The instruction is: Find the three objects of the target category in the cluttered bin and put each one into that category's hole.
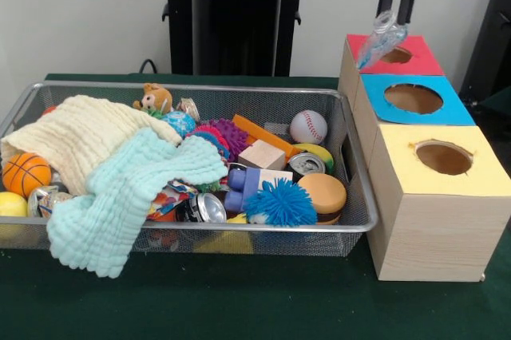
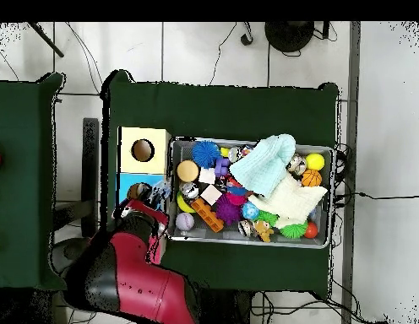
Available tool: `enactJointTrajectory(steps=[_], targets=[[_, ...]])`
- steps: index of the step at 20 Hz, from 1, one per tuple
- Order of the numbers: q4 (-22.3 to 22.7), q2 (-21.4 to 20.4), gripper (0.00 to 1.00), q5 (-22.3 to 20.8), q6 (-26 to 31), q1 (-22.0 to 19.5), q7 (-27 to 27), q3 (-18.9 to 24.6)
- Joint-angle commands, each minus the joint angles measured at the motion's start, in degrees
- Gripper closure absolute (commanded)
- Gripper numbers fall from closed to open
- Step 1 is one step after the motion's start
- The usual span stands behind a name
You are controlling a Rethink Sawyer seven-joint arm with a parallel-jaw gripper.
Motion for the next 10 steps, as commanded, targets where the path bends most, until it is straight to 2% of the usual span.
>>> enactJointTrajectory(steps=[1,6,10], targets=[[3.23,0.15,1.0,-3.16,-6.49,-3.59,14.09,11.85],[3.38,3.54,1.0,-3.42,-12.09,-3.89,16.05,13.52],[2.86,5.25,1.0,-3.2,-14.5,-4.46,16.15,14.66]])
